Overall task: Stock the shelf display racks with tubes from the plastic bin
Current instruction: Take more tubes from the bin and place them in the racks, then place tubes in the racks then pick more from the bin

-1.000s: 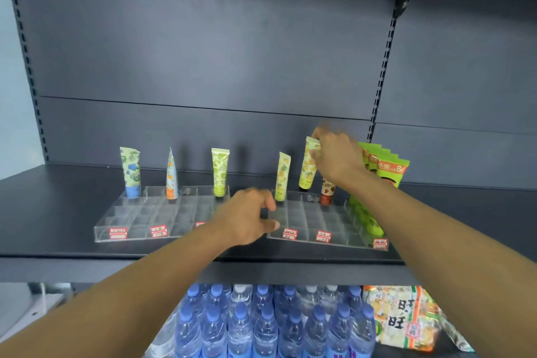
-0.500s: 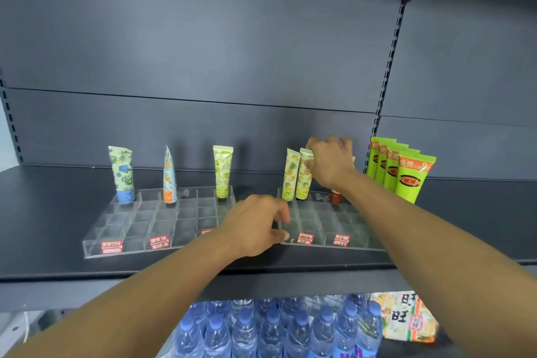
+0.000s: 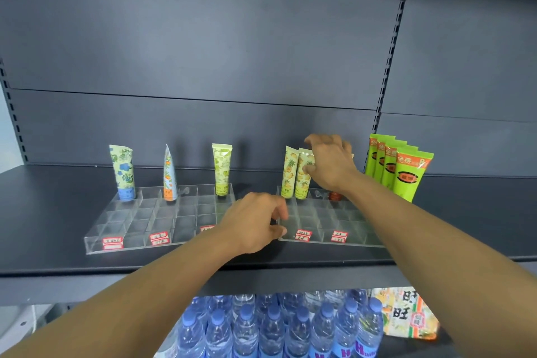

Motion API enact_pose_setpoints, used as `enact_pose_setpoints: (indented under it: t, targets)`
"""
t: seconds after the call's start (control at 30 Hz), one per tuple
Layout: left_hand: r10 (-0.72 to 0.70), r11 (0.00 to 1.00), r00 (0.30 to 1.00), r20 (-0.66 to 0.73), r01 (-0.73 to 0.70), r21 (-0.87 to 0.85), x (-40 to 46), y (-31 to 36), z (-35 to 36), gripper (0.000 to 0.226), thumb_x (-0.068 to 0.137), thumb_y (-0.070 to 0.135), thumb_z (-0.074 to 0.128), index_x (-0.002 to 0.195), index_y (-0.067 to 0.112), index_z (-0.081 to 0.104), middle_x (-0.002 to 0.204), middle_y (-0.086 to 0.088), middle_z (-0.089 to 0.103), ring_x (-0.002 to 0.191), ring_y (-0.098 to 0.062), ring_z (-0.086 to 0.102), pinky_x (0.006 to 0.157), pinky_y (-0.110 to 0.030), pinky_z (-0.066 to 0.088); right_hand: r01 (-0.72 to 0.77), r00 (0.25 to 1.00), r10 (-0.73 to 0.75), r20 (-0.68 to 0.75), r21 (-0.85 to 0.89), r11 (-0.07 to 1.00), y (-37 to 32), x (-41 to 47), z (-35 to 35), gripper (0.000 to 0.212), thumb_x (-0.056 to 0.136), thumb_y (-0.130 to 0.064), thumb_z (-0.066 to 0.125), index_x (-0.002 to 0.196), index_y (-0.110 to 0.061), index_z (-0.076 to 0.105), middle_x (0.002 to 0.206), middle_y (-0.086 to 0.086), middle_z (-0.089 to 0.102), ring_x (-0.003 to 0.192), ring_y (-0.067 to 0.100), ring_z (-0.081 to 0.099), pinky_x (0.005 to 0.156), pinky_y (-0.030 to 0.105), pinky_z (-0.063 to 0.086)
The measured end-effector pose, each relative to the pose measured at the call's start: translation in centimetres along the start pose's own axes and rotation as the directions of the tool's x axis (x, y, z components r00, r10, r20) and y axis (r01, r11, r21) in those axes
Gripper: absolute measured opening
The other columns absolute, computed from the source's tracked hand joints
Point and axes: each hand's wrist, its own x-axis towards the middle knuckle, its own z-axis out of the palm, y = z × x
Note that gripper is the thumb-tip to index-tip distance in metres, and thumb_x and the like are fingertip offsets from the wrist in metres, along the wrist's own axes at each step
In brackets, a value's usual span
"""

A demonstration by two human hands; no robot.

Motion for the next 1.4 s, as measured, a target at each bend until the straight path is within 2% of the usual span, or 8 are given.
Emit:
enact_pose_setpoints:
  t: [0.17, 0.33, 0.63, 0.8, 0.93, 1.0, 1.17, 1.4]
  targets:
    - [-0.058, 0.998, 0.998, -0.027, 0.058, 0.022, -0.7, 0.9, -0.5, 0.045, 0.084, 0.029, 0.067, 0.124, 0.022, 0.05, 0.12, -0.002, 0.058, 0.107, -0.02, 0.057, 0.092, -0.04, 0.049, 0.066, 0.997, -0.064, -0.035, 0.074, 0.995, 0.1, -2.3, -2.9, 0.066, 0.088, -0.031, 0.061, 0.144, -0.015, 0.029, 0.147, 0.009, 0.033, 0.136, 0.029, 0.024, 0.109, 0.039, 0.025]
    - [-0.156, 0.987, 0.983, -0.096, 0.159, 0.026, -2.5, 2.9, -2.6, 0.05, 0.083, 0.029, 0.067, 0.127, 0.018, 0.047, 0.126, -0.007, 0.056, 0.114, -0.024, 0.054, 0.098, -0.039, 0.044, 0.113, 0.994, -0.112, -0.012, 0.133, 0.985, 0.0, -6.2, -5.5, 0.061, 0.088, -0.03, 0.061, 0.14, -0.014, 0.034, 0.145, 0.009, 0.035, 0.135, 0.029, 0.025, 0.109, 0.042, 0.03]
    - [-0.315, 0.949, 0.942, -0.116, 0.309, -0.061, -11.0, 6.4, -2.1, 0.043, 0.087, 0.027, 0.064, 0.124, 0.015, 0.046, 0.112, -0.005, 0.061, 0.097, -0.021, 0.056, 0.092, -0.03, 0.045, 0.241, 0.967, -0.253, 0.001, 0.298, 0.923, -1.6, -16.8, -5.1, 0.048, 0.086, -0.024, 0.062, 0.129, -0.012, 0.045, 0.126, 0.011, 0.052, 0.118, 0.027, 0.049, 0.094, 0.039, 0.044]
    - [-0.347, 0.937, 0.937, -0.04, 0.345, -0.049, -16.7, 6.3, 2.5, 0.011, 0.085, 0.02, 0.064, 0.087, 0.018, 0.054, 0.107, -0.009, 0.065, 0.095, -0.028, 0.059, 0.089, -0.035, 0.045, 0.222, 0.949, -0.288, 0.126, 0.381, 0.898, -2.8, -23.4, -1.4, 0.046, 0.088, -0.024, 0.061, 0.129, -0.011, 0.045, 0.127, 0.008, 0.051, 0.118, 0.026, 0.048, 0.094, 0.04, 0.044]
    - [-0.403, 0.909, 0.913, 0.058, 0.407, -0.085, -20.7, 4.5, 6.9, 0.026, 0.085, 0.018, 0.062, 0.108, 0.01, 0.056, 0.095, -0.007, 0.063, 0.099, -0.03, 0.061, 0.087, -0.036, 0.047, 0.149, 0.937, -0.257, 0.235, 0.398, 0.905, -3.7, -28.2, 2.8, 0.037, 0.087, -0.019, 0.058, 0.121, -0.01, 0.049, 0.12, 0.01, 0.051, 0.11, 0.031, 0.051, 0.087, 0.039, 0.045]
    - [-0.441, 0.881, 0.886, 0.146, 0.458, -0.116, -22.5, 3.4, 9.2, 0.031, 0.086, 0.023, 0.062, 0.114, 0.012, 0.053, 0.103, -0.006, 0.063, 0.102, -0.028, 0.059, 0.09, -0.037, 0.047, 0.102, 0.916, -0.235, 0.324, 0.379, 0.92, -4.0, -30.8, 5.0, 0.038, 0.089, -0.021, 0.057, 0.123, -0.009, 0.046, 0.123, 0.011, 0.049, 0.111, 0.032, 0.051, 0.087, 0.04, 0.045]
    - [-0.455, 0.835, 0.808, 0.374, 0.534, -0.137, -27.7, 0.6, 16.3, 0.039, 0.09, 0.026, 0.059, 0.124, 0.009, 0.05, 0.114, -0.011, 0.063, 0.107, -0.028, 0.059, 0.093, -0.035, 0.046, -0.042, 0.799, -0.151, 0.582, 0.304, 0.952, -4.4, -38.6, 11.0, 0.048, 0.092, -0.027, 0.056, 0.136, -0.013, 0.039, 0.133, 0.009, 0.042, 0.121, 0.027, 0.047, 0.093, 0.036, 0.041]
    - [-0.483, 0.782, 0.665, 0.569, 0.621, -0.063, -35.9, -2.7, 26.5, 0.037, 0.09, 0.027, 0.057, 0.124, 0.012, 0.049, 0.113, -0.009, 0.065, 0.1, -0.025, 0.063, 0.088, -0.04, 0.051, -0.188, 0.611, -0.046, 0.79, 0.202, 0.961, -3.0, -49.5, 19.5, 0.041, 0.092, -0.026, 0.051, 0.129, -0.011, 0.042, 0.123, 0.009, 0.047, 0.111, 0.025, 0.049, 0.087, 0.034, 0.044]
